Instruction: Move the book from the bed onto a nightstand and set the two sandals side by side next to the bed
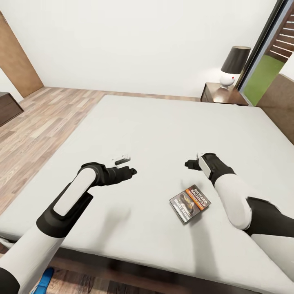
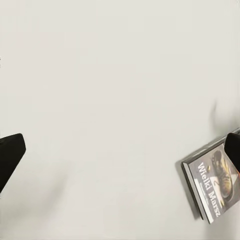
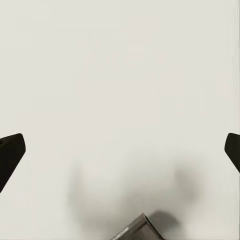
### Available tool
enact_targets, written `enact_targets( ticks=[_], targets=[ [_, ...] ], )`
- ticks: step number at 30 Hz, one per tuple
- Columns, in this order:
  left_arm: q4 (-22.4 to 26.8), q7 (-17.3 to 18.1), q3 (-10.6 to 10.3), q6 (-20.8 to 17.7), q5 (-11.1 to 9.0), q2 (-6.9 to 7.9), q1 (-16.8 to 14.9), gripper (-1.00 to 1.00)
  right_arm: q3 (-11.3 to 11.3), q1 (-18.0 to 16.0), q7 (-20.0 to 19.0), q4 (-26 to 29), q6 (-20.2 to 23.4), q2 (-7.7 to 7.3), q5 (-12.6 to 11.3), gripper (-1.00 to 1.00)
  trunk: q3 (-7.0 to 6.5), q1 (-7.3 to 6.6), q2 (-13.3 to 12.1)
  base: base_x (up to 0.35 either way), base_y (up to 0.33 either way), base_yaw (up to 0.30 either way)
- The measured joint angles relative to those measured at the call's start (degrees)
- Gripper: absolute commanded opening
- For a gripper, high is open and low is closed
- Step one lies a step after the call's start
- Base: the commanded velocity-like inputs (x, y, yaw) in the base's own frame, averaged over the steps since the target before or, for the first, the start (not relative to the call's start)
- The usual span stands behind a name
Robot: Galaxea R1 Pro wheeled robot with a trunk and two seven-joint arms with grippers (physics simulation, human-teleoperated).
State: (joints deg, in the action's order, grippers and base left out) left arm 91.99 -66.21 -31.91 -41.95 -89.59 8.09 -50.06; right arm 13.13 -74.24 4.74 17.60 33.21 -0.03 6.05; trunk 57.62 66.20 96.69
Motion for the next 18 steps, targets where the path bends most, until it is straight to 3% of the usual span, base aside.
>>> enact_targets(
  ticks=[6,18],
  targets=[
    [0.03,-0.07,0.52,-0.7,0.0,-0.13,0.02,1.0,0.08,-3.12,2.64,-7.32,-3.39,-0.16,-0.13,1.0,0.0,0.0,0.0,0.0,0.0,0.0],
    [0.06,0.24,0.99,-0.92,-0.13,-0.13,0.05,1.0,0.07,-2.9,3.68,-9.72,-7.1,-0.4,-0.29,1.0,0.2,0.0,0.0,0.0,0.0,0.0]
  ],
)
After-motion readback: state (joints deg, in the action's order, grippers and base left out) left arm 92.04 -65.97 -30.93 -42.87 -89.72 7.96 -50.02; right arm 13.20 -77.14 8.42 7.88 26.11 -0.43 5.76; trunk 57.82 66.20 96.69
